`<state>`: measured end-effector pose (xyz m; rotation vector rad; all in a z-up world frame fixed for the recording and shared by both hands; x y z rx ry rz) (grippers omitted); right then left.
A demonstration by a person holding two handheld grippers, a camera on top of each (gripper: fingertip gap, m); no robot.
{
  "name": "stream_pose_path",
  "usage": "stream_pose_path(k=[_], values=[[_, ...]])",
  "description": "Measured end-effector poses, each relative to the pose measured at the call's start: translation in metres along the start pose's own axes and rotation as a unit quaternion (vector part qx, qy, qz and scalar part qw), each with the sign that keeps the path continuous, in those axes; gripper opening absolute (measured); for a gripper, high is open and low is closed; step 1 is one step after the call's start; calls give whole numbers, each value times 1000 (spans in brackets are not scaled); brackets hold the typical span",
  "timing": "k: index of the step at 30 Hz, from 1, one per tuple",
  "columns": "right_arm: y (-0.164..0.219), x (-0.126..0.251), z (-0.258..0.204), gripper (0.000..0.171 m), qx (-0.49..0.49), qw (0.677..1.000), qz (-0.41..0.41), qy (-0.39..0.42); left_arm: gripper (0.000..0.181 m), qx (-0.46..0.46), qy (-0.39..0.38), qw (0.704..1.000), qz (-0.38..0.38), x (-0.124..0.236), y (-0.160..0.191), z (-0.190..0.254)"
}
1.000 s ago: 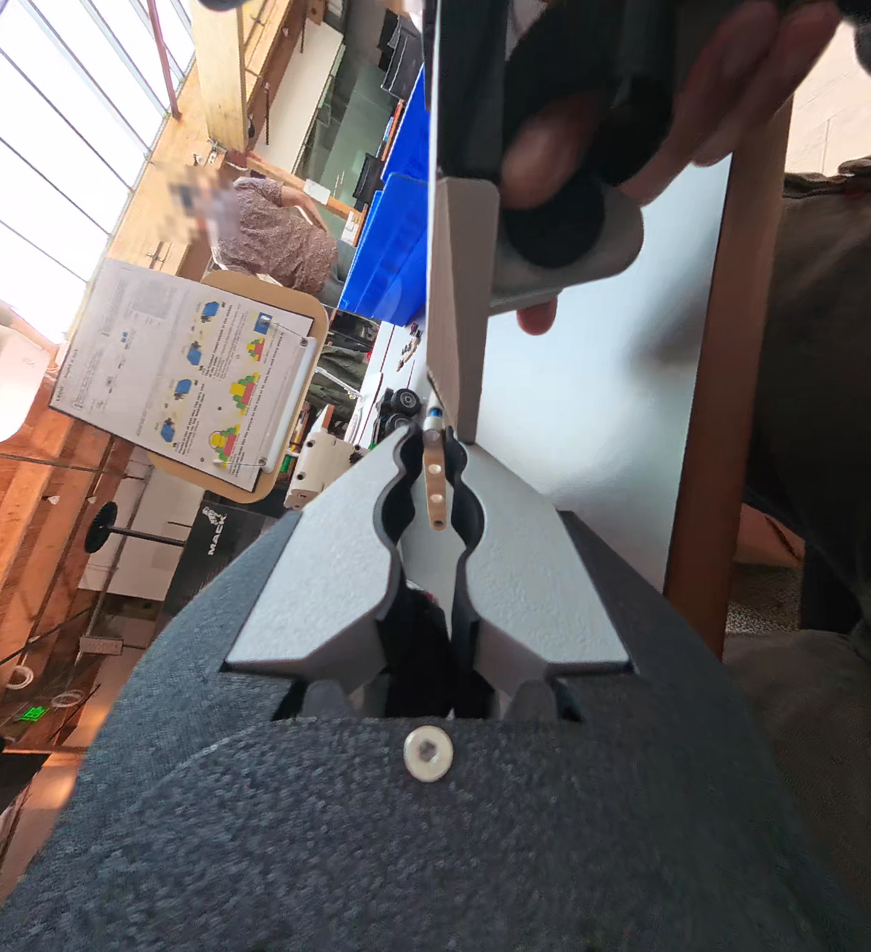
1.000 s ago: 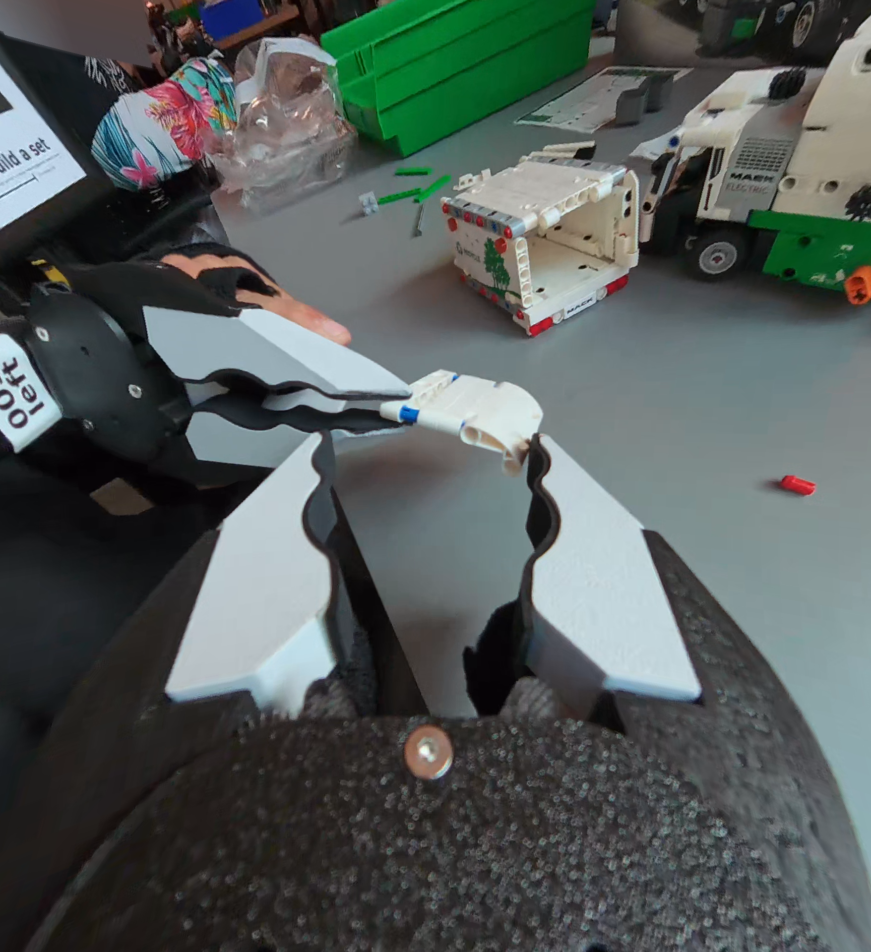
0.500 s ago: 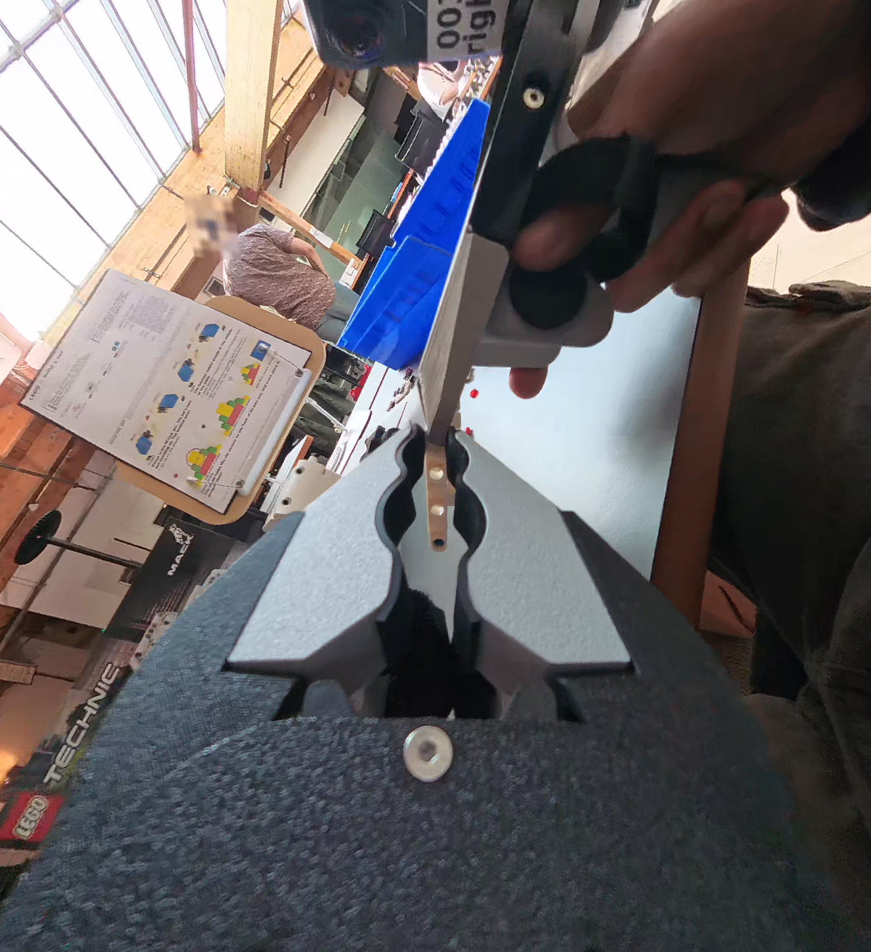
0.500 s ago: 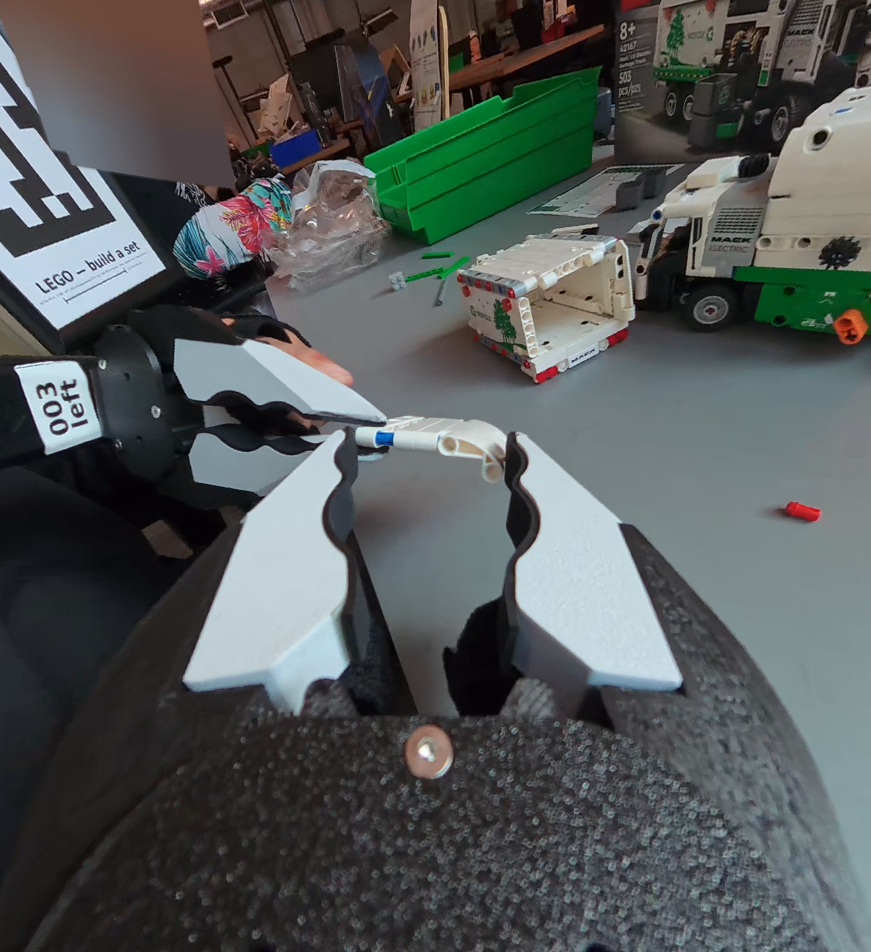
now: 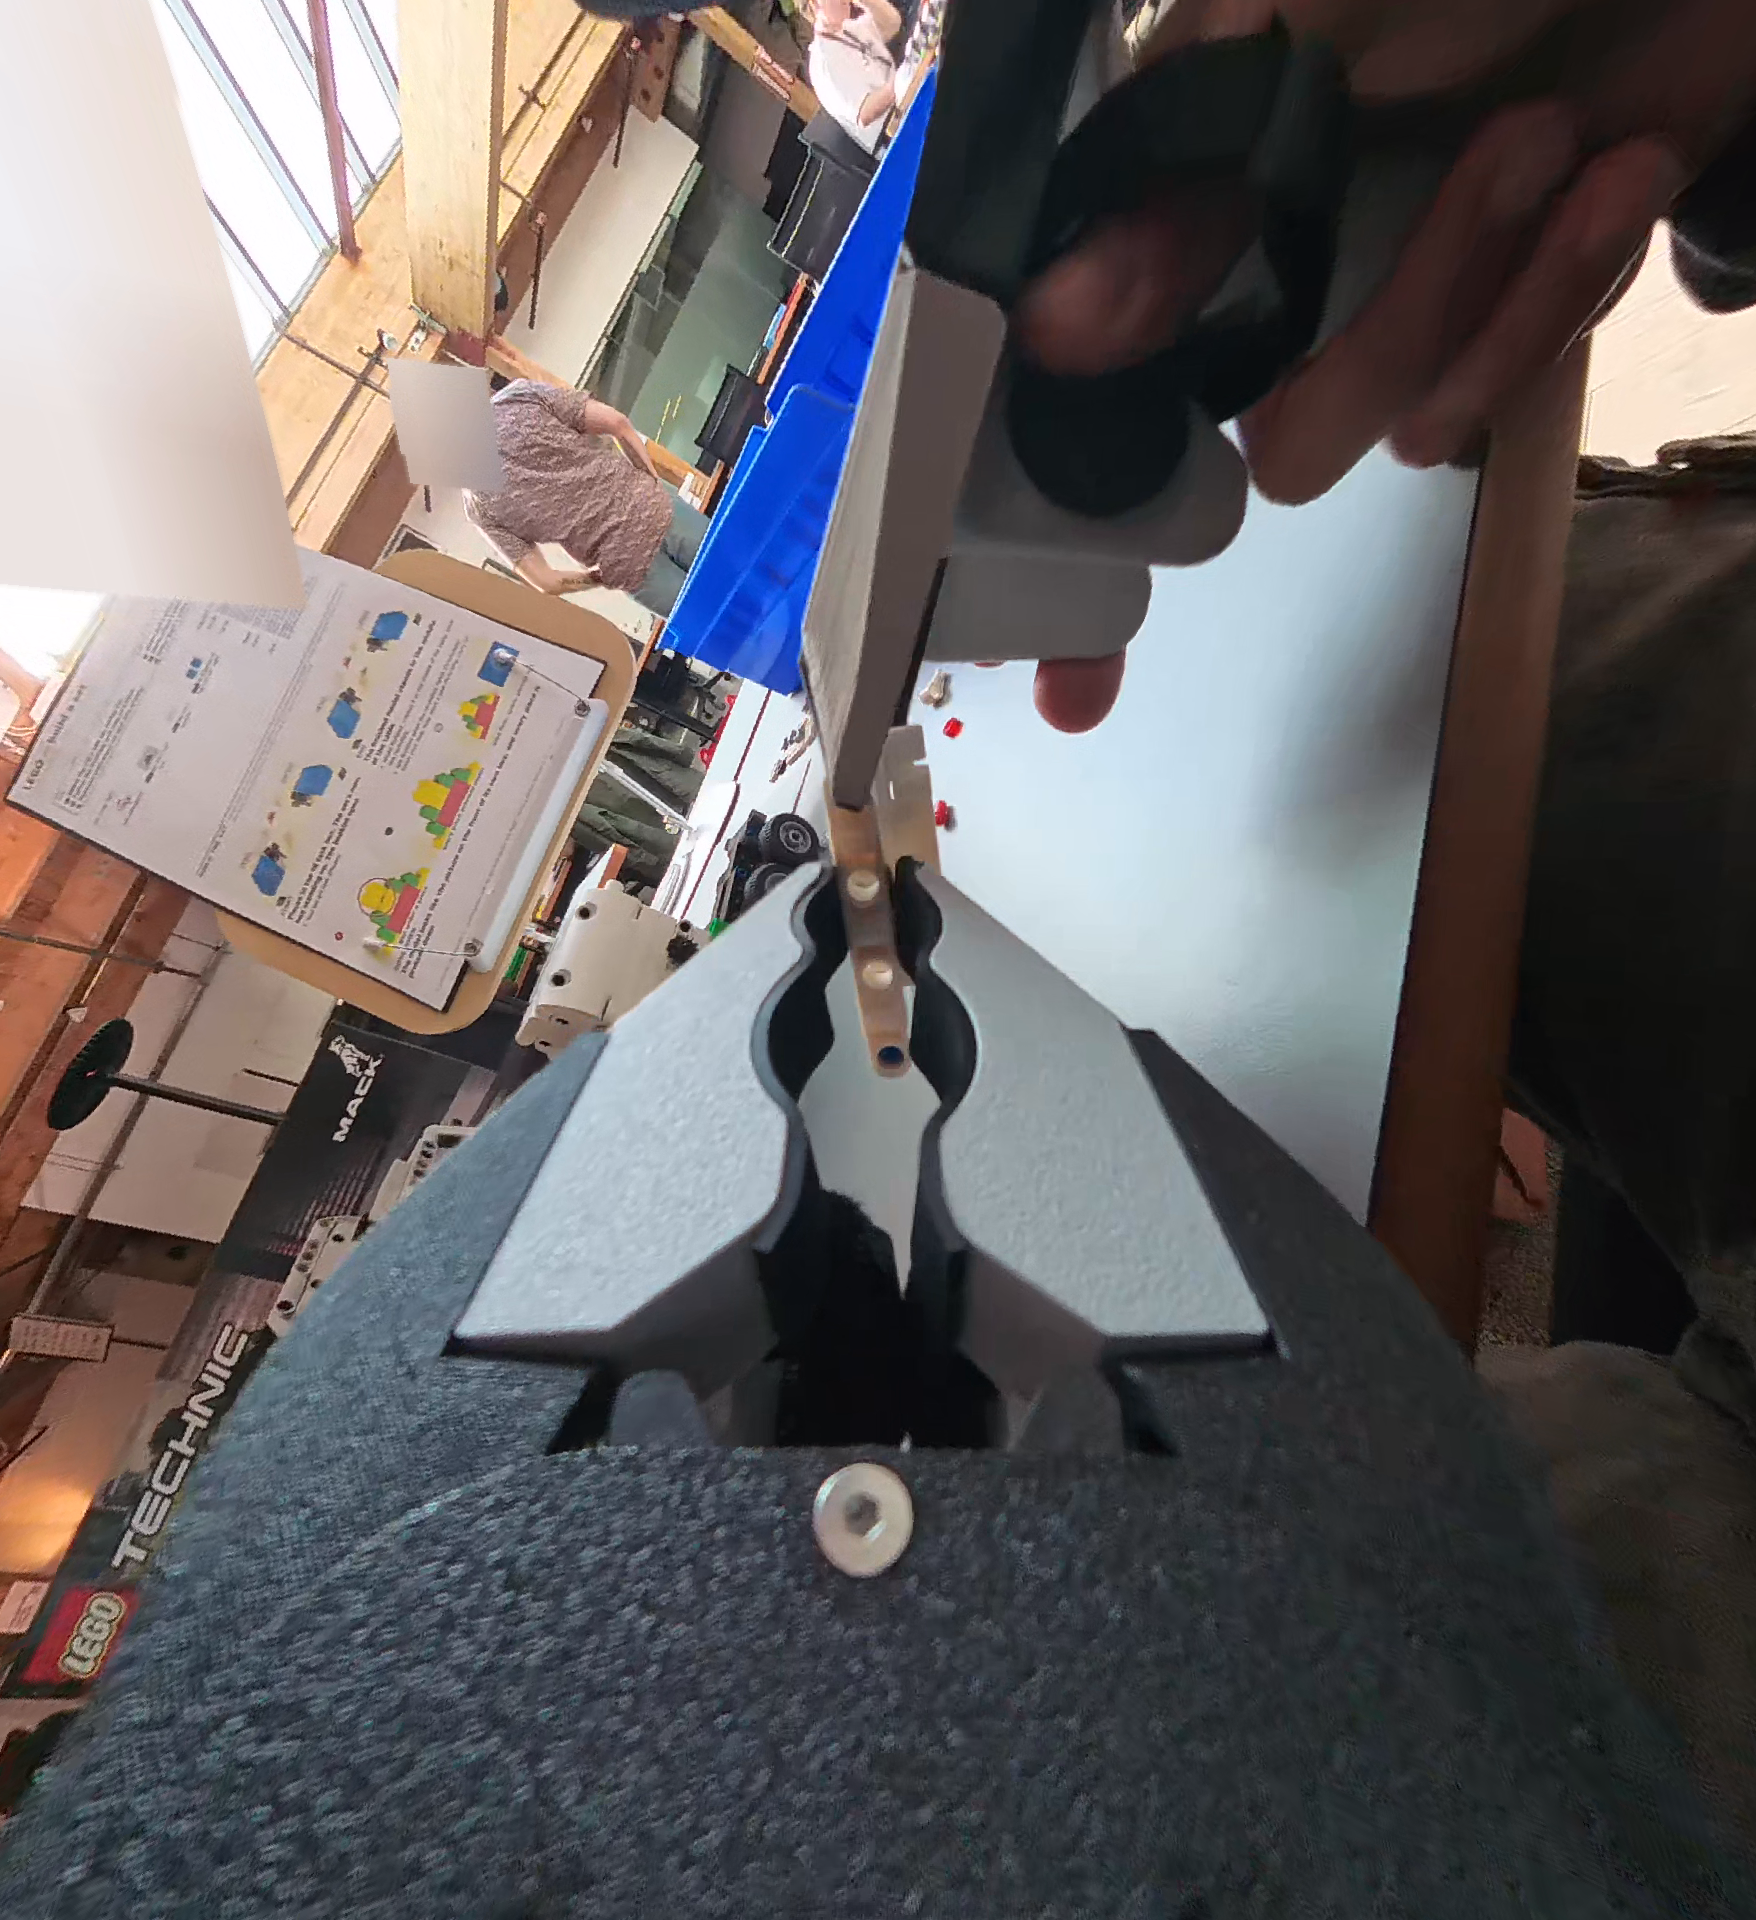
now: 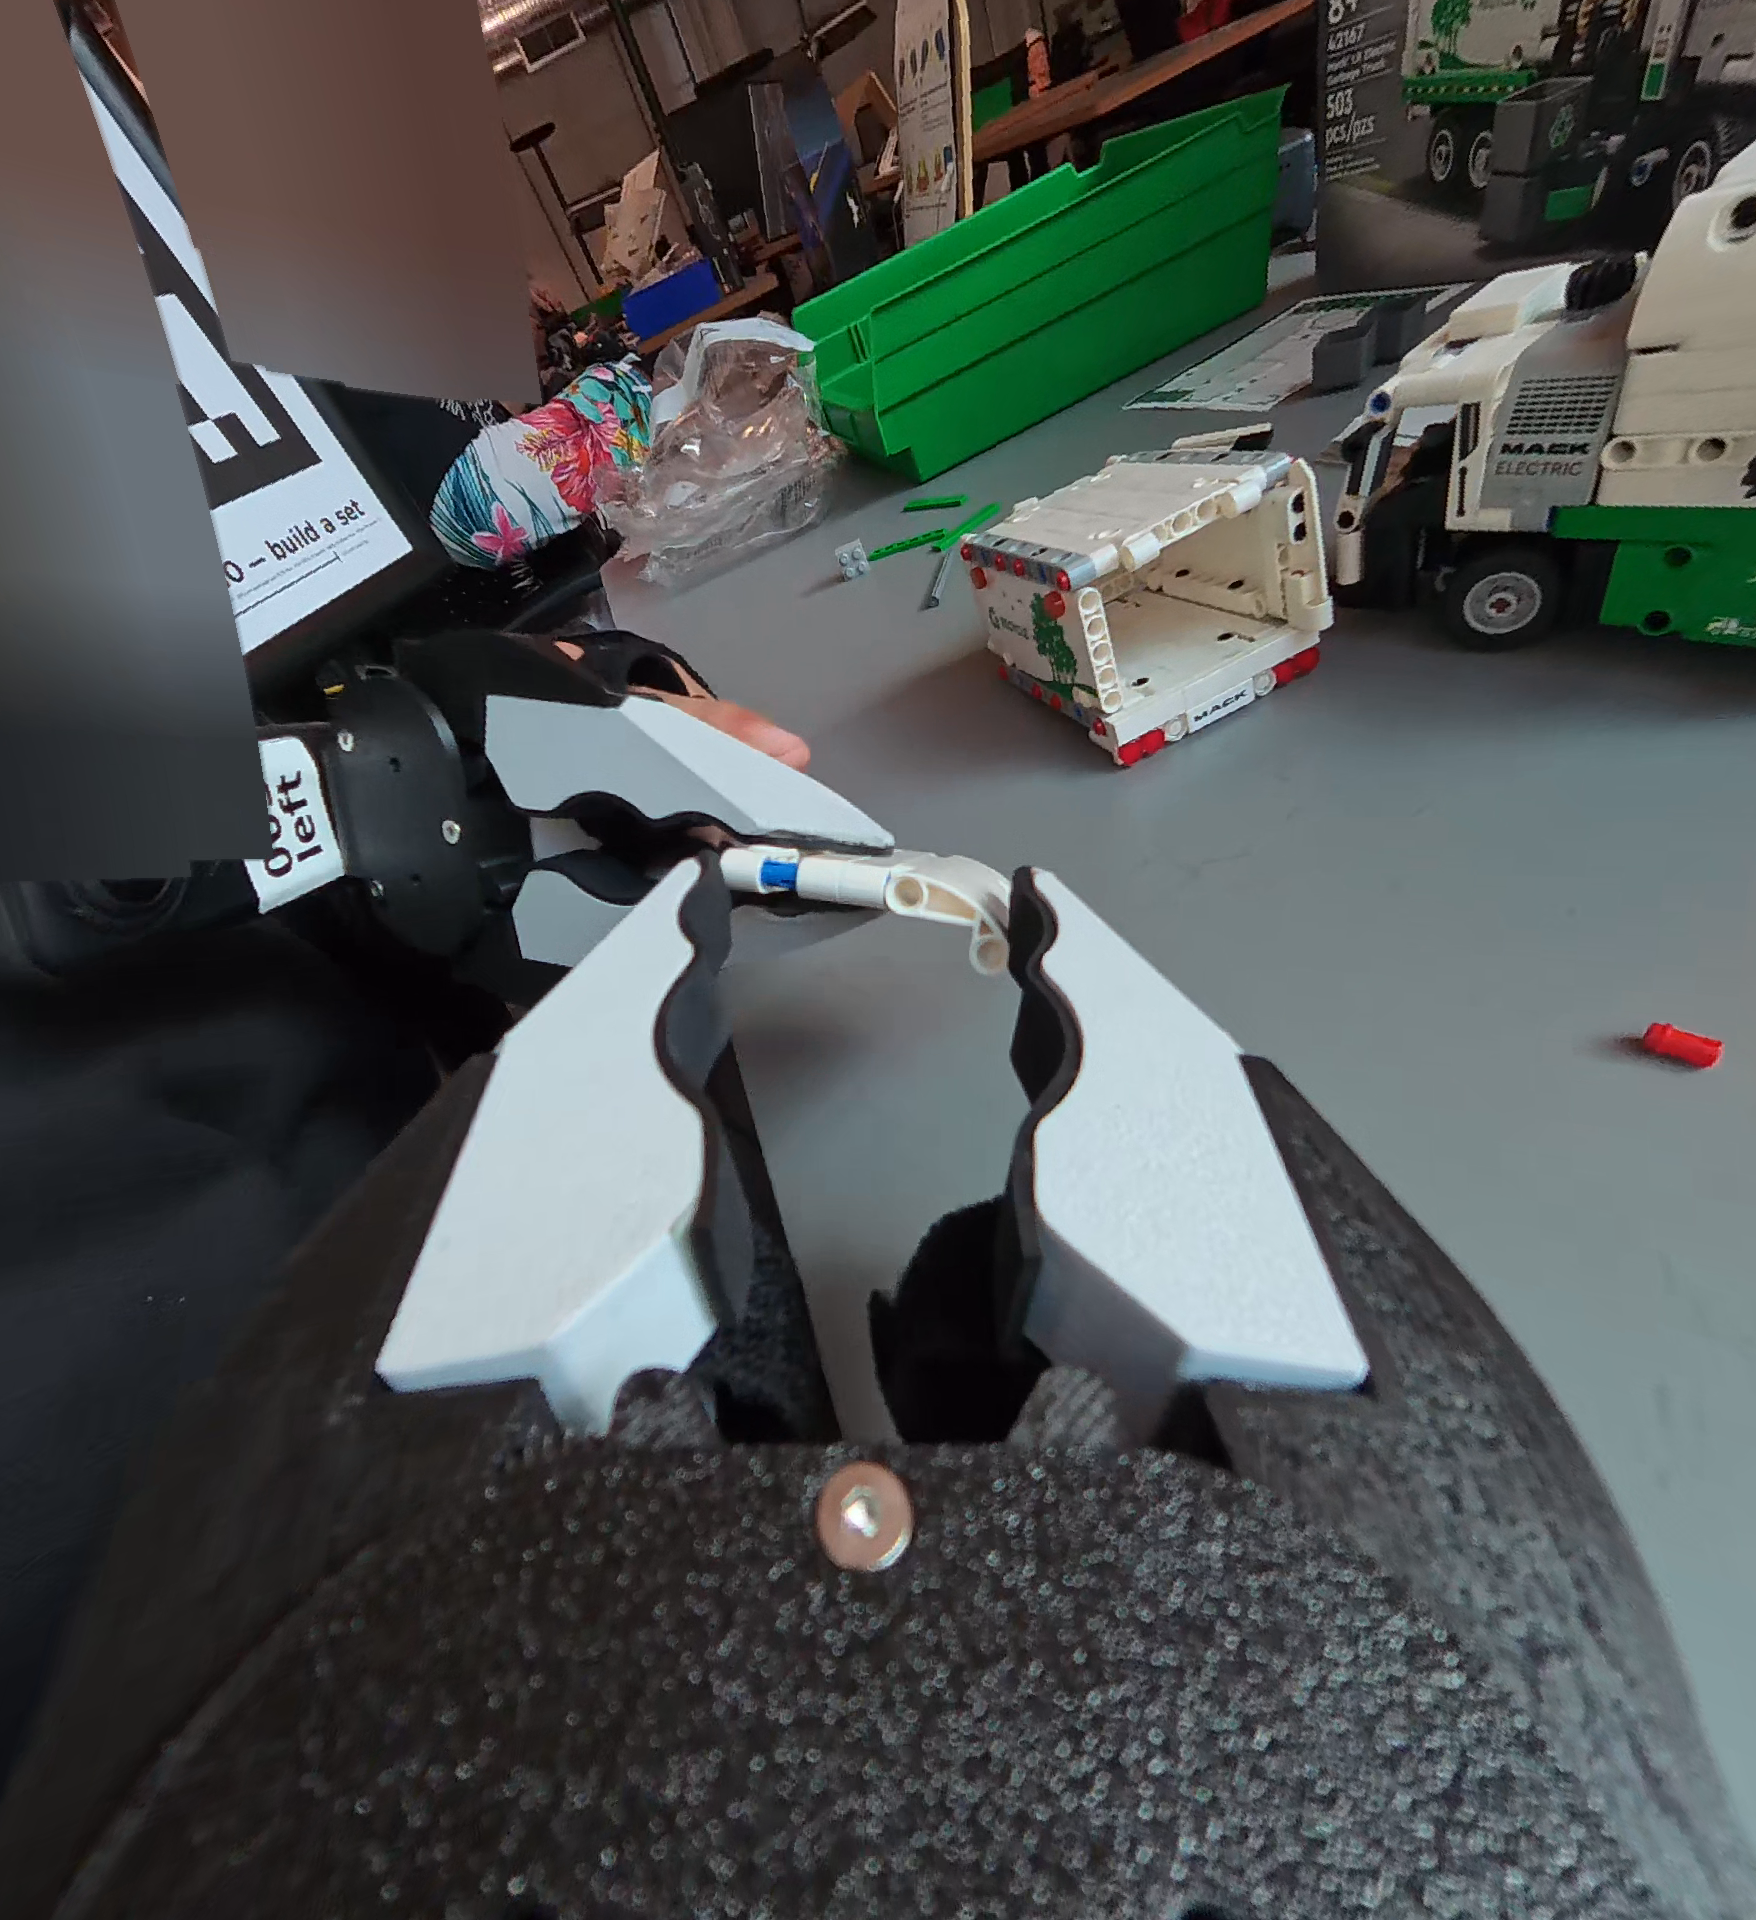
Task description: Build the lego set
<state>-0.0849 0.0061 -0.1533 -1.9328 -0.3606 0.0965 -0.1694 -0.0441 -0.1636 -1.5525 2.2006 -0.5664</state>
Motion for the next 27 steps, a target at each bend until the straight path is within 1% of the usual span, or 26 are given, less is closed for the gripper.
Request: stream_pose_path(k=[3,4,5,6,7,8,9,10,11,12,13,15,16,19,22,25,26,27], values=[[1,-1,2,53,-7,1000,-5,3,6,-7,5,1000,-3,-1,3,2],[-1,-3,-6,2,3,999,-3,-35,9,-13,29,999,-5,-2,3,9],[-3,-3,-4,0,14,1000,17,2,6,-29,53,998,5,-1,1,20],[1,-8,-2,0,18,1000,-16,20,6,-56,21,997,41,3,-8,25],[1,-10,-1,0,30,999,-23,35,5,-76,-32,995,59,6,-14,19],[-1,-7,-1,0,34,999,-12,35,5,-56,-32,997,47,5,-13,12],[-2,0,2,0,34,998,-14,42,6,-9,-9,1000,16,1,-8,7],[-3,9,6,2,37,998,-10,56,6,1,-4,1000,-10,-2,-1,4],[-7,17,9,1,27,998,11,55,6,-23,-17,999,-14,-4,4,3],[-10,22,11,5,8,999,32,40,6,-37,-20,999,-14,-5,7,4],[-10,24,13,16,-3,999,31,26,6,-36,-19,999,-19,-6,10,5],[-5,21,12,48,-6,1000,-3,4,6,-44,-41,998,-20,-6,12,1],[-4,18,9,58,0,1000,-14,-10,5,-45,-53,997,-14,-6,10,-1],[-3,10,9,75,12,999,-36,-7,5,-62,-80,995,10,-2,4,-3],[-3,1,8,76,28,998,-47,-8,5,-72,-97,992,34,3,-3,-3],[-5,-4,3,68,45,998,-44,-21,5,-61,-96,992,45,5,-10,-2],[-4,-5,0,60,47,998,-42,-28,5,-61,-92,993,40,5,-10,-1],[-4,-5,0,57,46,998,-43,-25,5,-58,-89,994,36,4,-10,0]])
Point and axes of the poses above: each gripper's, where its closed fingertips meet, x back along the fingers, y out of its underside, z = x × y across the jaws, the point moved 6 cm from there along x, back along the fingers, and after that the axes turned 14 degrees about -y, right-handed, at the moved point
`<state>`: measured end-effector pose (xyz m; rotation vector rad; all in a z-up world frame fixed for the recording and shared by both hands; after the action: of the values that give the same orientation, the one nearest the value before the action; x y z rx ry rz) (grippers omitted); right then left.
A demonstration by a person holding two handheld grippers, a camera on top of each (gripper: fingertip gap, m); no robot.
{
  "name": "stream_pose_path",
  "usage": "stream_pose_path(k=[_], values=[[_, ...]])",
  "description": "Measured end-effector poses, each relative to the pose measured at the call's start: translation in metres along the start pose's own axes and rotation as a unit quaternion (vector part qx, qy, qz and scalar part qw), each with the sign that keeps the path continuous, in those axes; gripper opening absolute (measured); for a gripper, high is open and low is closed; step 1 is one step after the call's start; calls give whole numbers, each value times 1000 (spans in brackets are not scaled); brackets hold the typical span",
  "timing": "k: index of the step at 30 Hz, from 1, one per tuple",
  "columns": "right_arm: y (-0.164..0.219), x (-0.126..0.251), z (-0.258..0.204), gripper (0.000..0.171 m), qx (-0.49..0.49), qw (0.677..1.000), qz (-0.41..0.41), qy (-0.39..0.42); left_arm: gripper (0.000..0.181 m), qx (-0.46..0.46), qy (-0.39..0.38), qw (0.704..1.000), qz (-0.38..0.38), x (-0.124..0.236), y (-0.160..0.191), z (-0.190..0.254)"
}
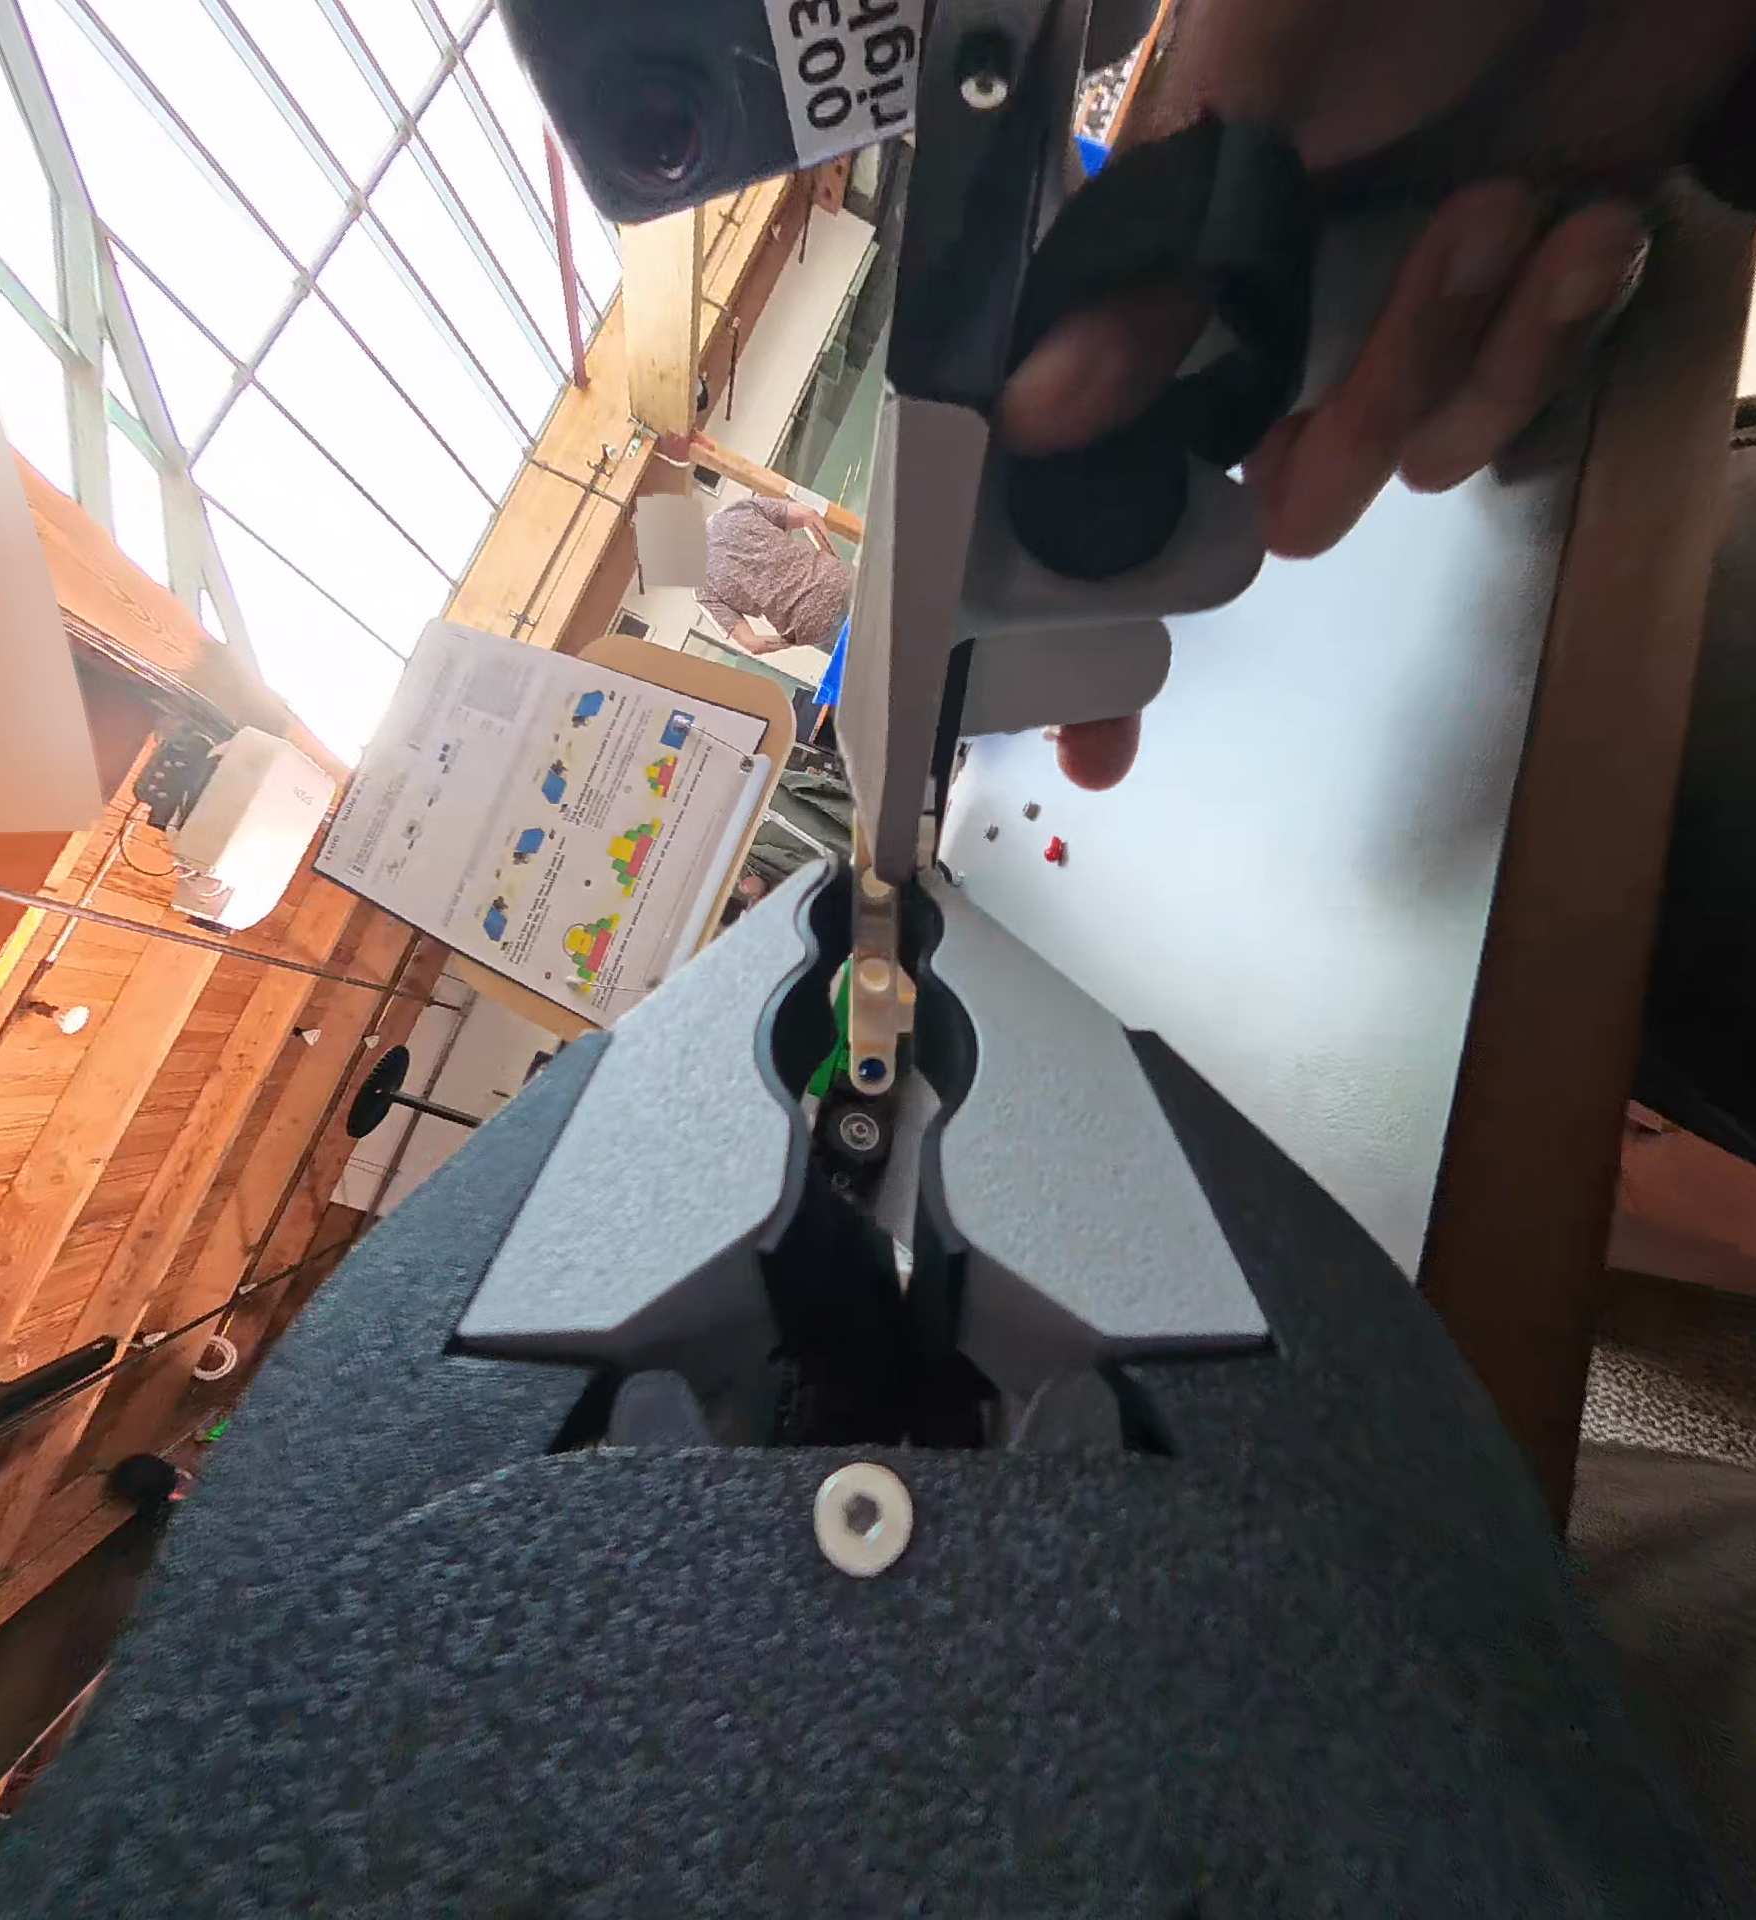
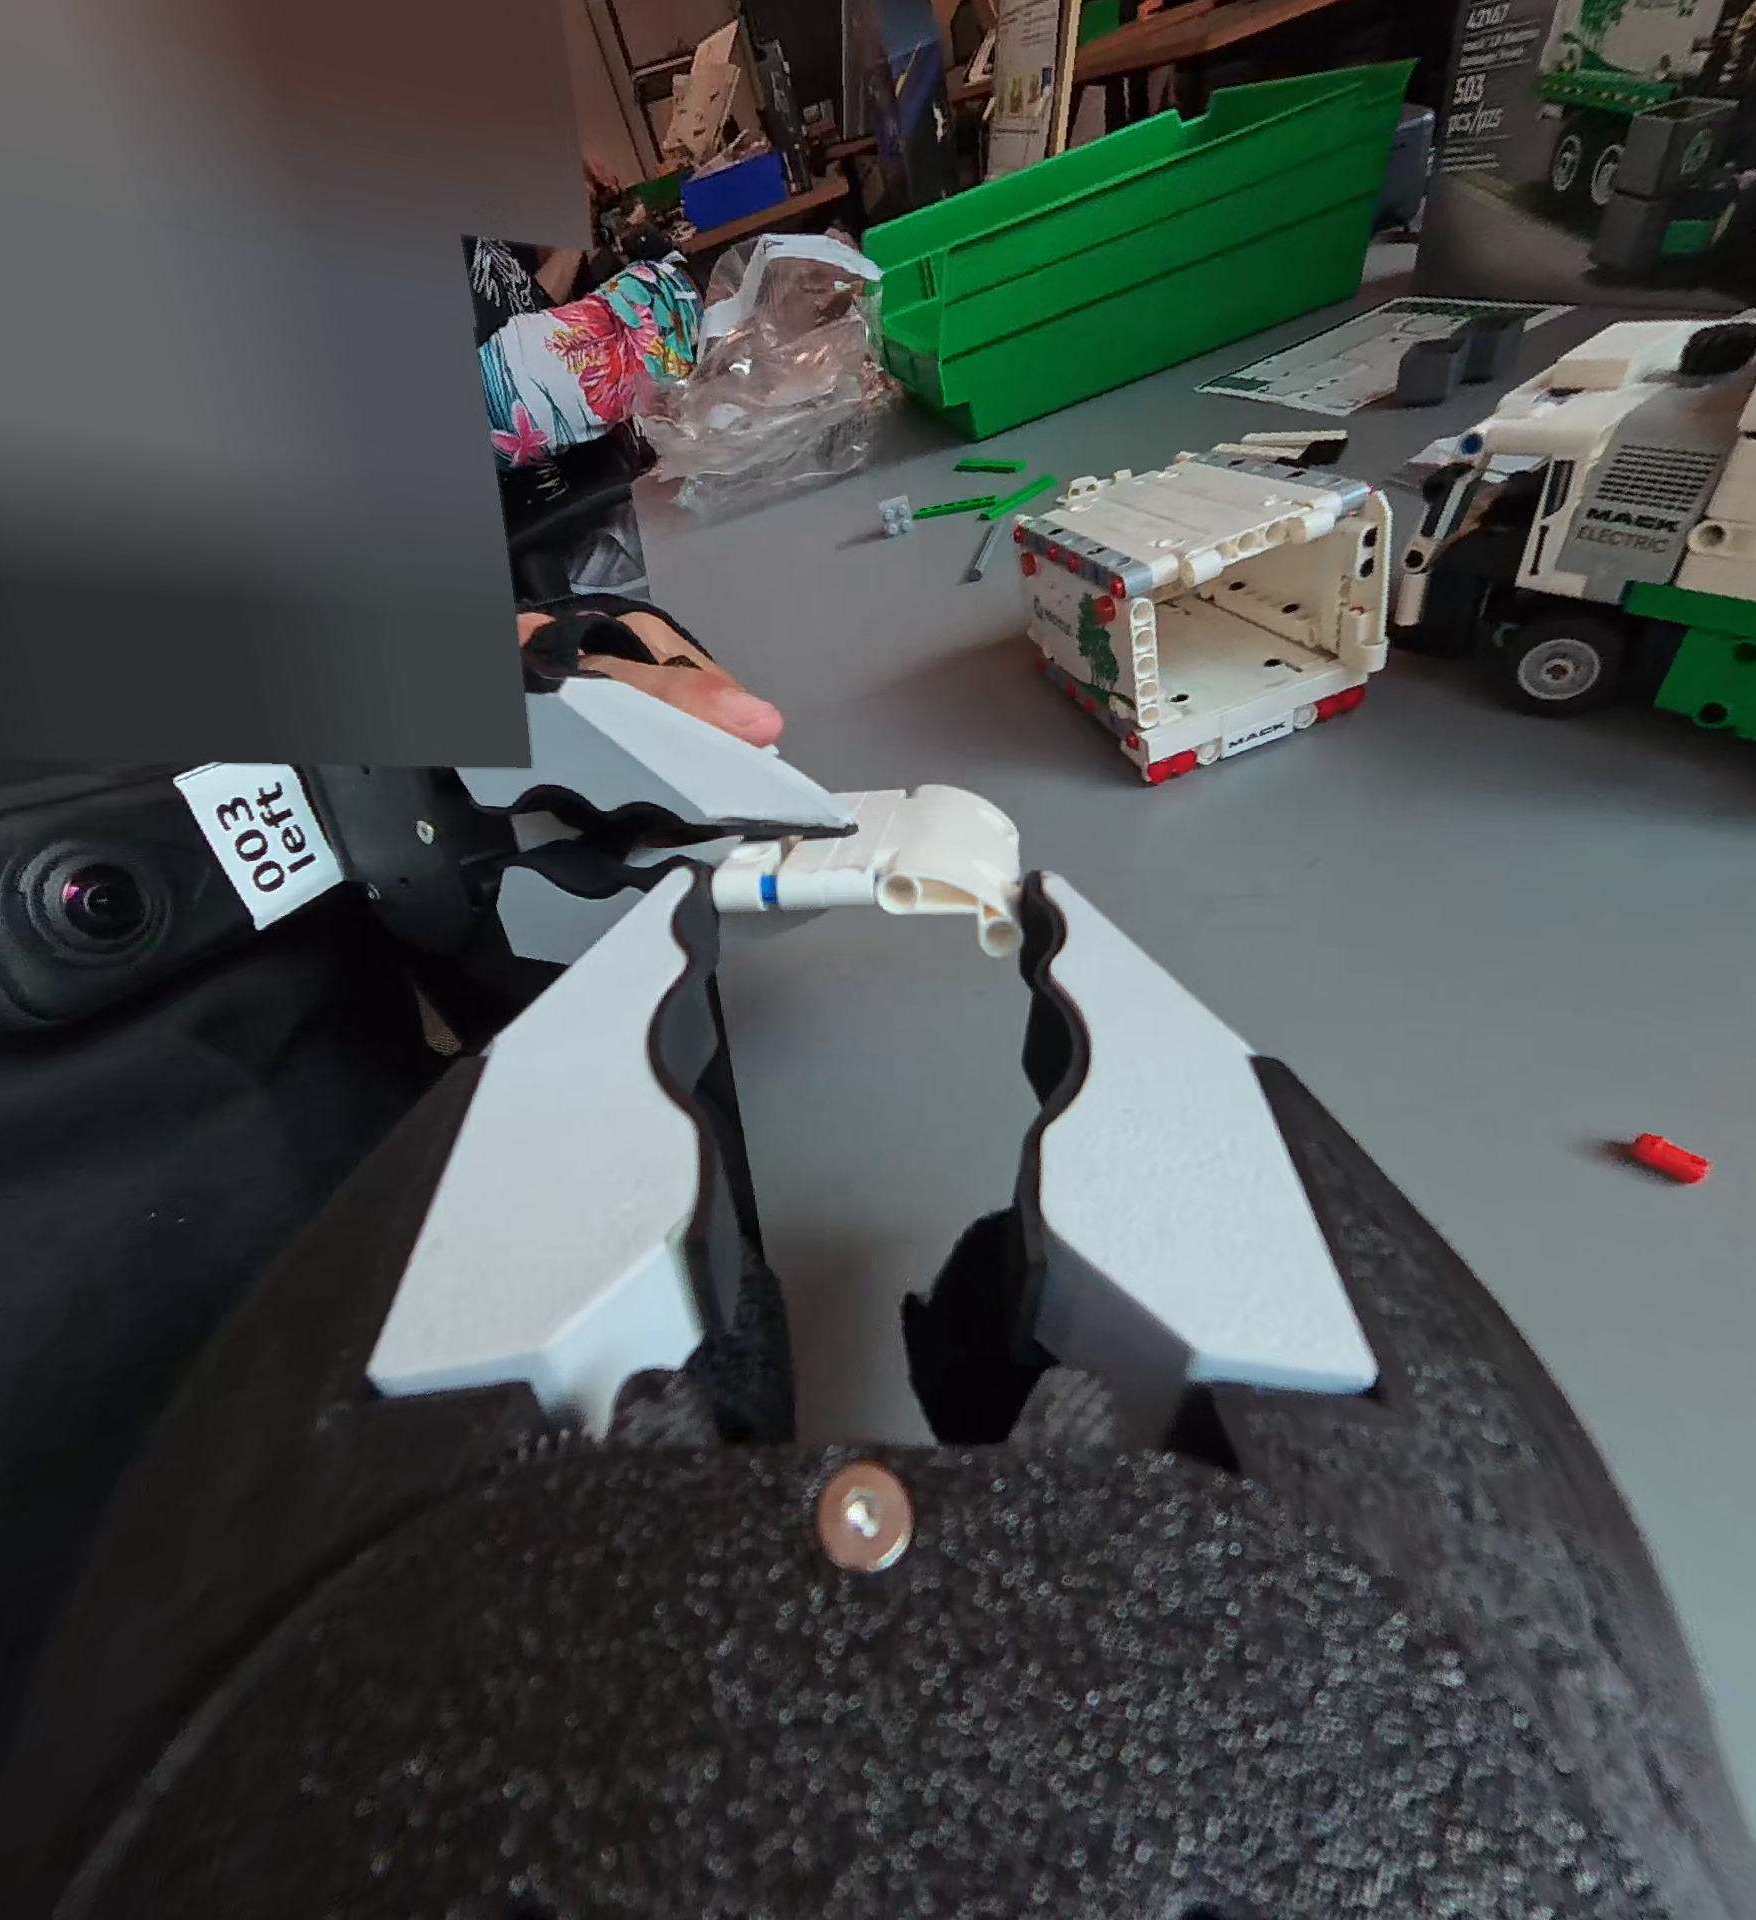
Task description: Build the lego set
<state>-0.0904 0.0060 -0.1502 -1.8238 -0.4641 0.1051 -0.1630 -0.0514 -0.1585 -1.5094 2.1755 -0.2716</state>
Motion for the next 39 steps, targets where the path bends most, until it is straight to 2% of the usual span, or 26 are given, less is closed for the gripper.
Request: stream_pose_path(k=[4,5,7,9,12,14,15,16,17,20,22,26,32,36,39], values=[[0,3,1,56,-7,1000,4,1,8,12,35,999,5,-1,0,3],[0,5,0,56,-11,1000,11,-7,15,33,61,998,10,1,-1,3],[-2,9,2,56,-20,999,25,-11,41,98,131,986,-4,3,2,3],[-4,15,0,56,-14,999,38,-28,62,191,209,959,-22,5,9,-1],[-3,15,-8,56,27,998,14,-52,79,339,302,890,-48,0,17,-13],[-1,10,-15,56,77,996,-18,-51,75,397,343,850,-32,2,15,-19],[0,7,-20,56,94,993,-33,-55,73,409,352,841,-29,2,15,-20],[-1,4,-25,56,110,991,-39,-64,67,403,361,840,-36,3,18,-17],[0,1,-29,56,120,989,-45,-68,72,392,368,842,-41,4,19,-15],[2,-6,-31,56,143,986,-66,-57,54,359,386,849,-37,12,15,-8],[2,-8,-33,54,147,986,-64,-56,53,341,379,859,-42,13,13,-5],[6,-6,-35,53,147,985,-69,-55,49,342,388,855,-42,14,12,-5],[13,-9,-33,53,147,984,-88,-48,49,304,396,864,-62,16,13,4],[3,-8,-30,53,143,989,-35,-34,49,341,362,866,-54,10,15,-5],[-1,-3,-26,53,157,987,-22,-1,49,346,322,880,-55,4,19,-12]])
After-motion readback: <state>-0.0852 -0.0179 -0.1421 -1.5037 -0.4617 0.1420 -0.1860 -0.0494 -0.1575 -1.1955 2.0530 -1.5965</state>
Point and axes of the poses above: each gripper's, where its closed fingertips meet, x back along the fingers, y out of its underside, z = x × y across the jaws, the point moved 6 cm from there along x, back along the fingers, and after that the axes turned 14 degrees about -y, right-handed, at the moved point
